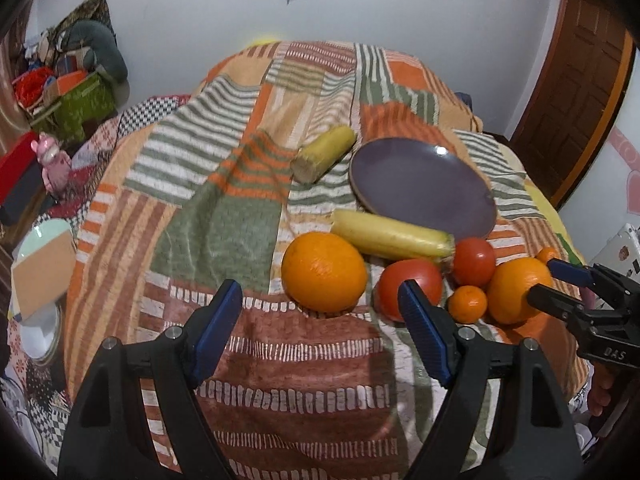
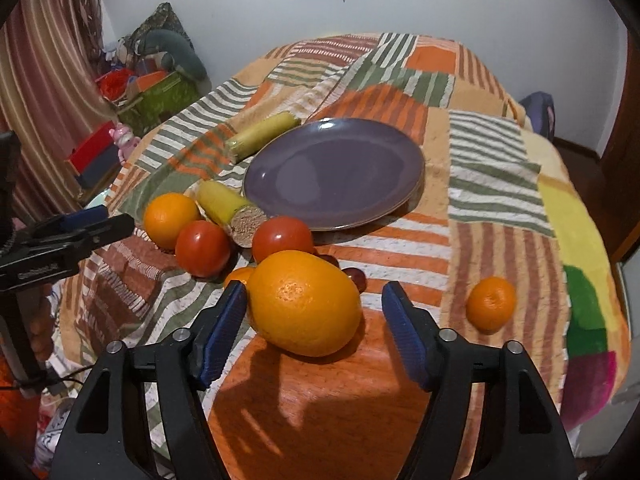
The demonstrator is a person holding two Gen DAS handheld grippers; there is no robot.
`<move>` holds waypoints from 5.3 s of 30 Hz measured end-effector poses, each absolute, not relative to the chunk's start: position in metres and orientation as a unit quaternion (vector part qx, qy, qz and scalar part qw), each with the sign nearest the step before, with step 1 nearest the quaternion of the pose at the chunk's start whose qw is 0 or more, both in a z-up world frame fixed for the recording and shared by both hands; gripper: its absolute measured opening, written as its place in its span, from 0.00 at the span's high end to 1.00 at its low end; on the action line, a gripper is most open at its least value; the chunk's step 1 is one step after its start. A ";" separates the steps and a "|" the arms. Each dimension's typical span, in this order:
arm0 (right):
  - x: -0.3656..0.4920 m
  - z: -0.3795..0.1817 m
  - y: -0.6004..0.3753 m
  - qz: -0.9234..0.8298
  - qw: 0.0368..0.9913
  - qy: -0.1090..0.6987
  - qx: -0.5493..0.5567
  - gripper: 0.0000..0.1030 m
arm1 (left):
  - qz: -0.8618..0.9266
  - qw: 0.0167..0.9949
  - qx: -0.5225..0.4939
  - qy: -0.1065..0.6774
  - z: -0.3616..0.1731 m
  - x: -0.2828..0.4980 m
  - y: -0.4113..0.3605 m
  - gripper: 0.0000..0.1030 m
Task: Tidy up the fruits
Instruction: 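Grasp the large orange with the right tool while the left tool grasps another orange, then carry both oranges onto the purple plate and open both tools, then grasp the pale yellow corn cob on the quilt with the right tool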
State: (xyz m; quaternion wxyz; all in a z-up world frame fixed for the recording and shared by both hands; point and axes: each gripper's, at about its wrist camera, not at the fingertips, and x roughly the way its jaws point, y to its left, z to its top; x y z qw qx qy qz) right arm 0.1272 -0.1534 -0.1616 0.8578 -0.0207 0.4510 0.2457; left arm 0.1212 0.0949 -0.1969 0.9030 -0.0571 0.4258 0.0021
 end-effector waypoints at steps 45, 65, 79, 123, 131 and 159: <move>0.155 -0.149 -0.166 0.228 0.869 0.439 0.003 0.36 | -0.021 0.876 -0.089 0.474 -0.228 0.177 0.100 0.38; 0.195 -0.103 -0.160 0.227 0.908 0.353 -0.009 0.36 | -0.043 0.926 -0.055 0.371 -0.135 0.200 0.074 0.38; 0.244 -0.100 -0.139 0.222 0.918 0.329 -0.012 0.36 | -0.057 0.930 -0.047 0.359 -0.127 0.248 0.057 0.38; 0.296 -0.187 -0.120 0.215 0.857 0.466 -0.051 0.28 | -0.083 0.868 -0.023 0.489 -0.213 0.338 0.048 0.31; 0.286 -0.172 -0.123 0.214 0.865 0.451 -0.052 0.19 | -0.077 0.886 -0.018 0.457 -0.185 0.320 0.052 0.24; 0.192 -0.151 -0.059 0.299 0.845 0.431 -0.101 0.14 | -0.010 0.900 -0.062 0.431 -0.164 0.187 0.138 0.13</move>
